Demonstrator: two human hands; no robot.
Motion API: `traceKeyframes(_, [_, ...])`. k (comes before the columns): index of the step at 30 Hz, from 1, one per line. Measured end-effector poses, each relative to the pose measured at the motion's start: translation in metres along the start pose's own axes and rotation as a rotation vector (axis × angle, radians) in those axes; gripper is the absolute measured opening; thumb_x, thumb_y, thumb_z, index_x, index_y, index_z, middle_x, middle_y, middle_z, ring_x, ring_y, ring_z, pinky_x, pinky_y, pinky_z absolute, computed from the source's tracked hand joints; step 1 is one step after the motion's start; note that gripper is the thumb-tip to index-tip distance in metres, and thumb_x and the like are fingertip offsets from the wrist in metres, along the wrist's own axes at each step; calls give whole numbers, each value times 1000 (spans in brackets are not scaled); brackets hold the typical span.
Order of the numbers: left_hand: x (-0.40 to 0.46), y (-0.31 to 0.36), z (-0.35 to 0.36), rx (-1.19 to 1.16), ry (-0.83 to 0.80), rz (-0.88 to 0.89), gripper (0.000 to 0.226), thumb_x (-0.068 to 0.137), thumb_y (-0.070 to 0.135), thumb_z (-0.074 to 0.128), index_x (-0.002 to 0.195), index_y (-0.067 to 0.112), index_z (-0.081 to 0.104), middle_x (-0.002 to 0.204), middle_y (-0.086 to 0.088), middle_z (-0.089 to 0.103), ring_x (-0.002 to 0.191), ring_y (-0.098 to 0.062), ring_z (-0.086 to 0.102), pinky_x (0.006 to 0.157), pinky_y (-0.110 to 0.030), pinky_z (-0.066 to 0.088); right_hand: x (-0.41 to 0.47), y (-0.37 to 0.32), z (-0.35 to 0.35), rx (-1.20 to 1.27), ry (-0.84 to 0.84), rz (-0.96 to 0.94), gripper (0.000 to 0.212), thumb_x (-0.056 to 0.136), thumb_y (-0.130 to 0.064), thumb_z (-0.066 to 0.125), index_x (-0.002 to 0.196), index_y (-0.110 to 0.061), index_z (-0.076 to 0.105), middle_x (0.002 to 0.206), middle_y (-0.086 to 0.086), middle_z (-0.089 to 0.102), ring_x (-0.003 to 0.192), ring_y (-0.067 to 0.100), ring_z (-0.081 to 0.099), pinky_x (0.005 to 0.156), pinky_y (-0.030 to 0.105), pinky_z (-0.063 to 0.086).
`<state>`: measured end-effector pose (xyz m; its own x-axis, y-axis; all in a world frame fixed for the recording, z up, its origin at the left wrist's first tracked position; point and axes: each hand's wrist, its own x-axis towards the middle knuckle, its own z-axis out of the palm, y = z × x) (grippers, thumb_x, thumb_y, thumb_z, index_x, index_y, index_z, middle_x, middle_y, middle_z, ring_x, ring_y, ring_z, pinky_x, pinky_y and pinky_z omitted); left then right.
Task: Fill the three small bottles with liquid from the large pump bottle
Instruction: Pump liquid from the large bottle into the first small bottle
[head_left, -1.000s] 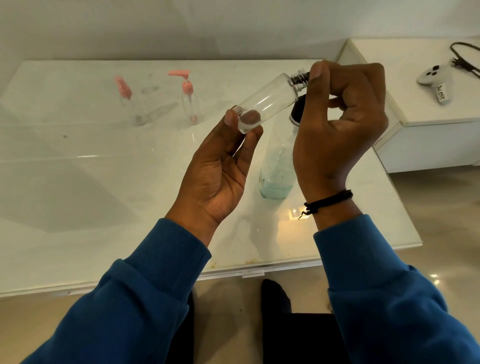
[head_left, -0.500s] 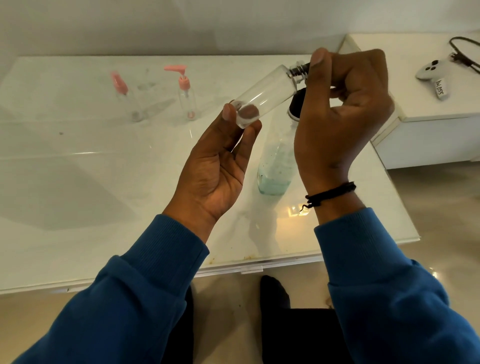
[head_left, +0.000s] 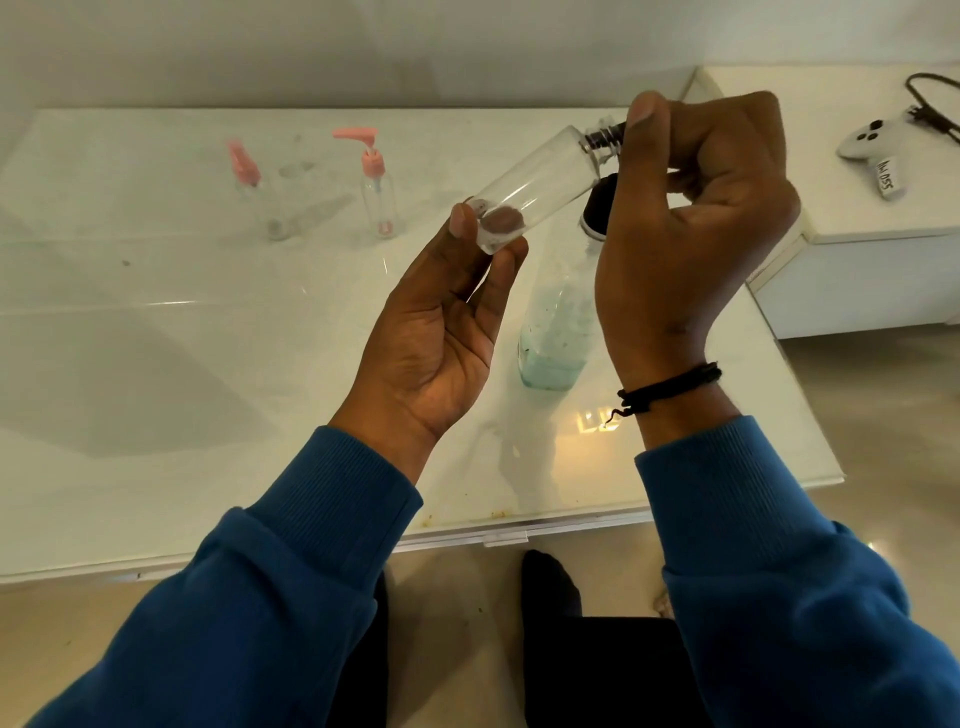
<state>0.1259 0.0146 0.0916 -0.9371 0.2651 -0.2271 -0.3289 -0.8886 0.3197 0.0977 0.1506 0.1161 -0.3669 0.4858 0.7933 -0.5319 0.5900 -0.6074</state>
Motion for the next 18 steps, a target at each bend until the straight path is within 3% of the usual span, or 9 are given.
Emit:
traceKeyframes(4, [-1,0,-2,0,2,-10,58,75,16,73,129,3,60,119,-17,68,100,-24,71,72,-26,60,-9,4,-1,38,-1,-18,22,93,-2,66,71,0,65,73,5,57,76,-2,48,57,37,48])
traceKeyframes(7, [-1,0,-2,3,4,-15,59,74,17,73,130,3,59,121,-16,68,100,-24,70,74,-25,60,-8,6,-2,35,-3,-6,23,93,-2,66,70,0,65,71,10,60,76,-2,48,58,34,47])
traceKeyframes(11, [0,1,0,2,-8,-7,53,77,15,71,127,2,60,116,-16,69,98,-24,70,71,-25,59,0,2,0,18,9,2,27,92,-6,68,66,-1,63,69,4,56,70,-1,48,59,24,45])
traceKeyframes(18, [-1,0,-2,-2,1,-17,59,75,16,73,131,4,59,119,-16,68,98,-24,71,70,-25,60,-10,5,-2,42,1,-3,22,93,-1,66,72,0,65,73,12,61,77,-2,48,58,33,47])
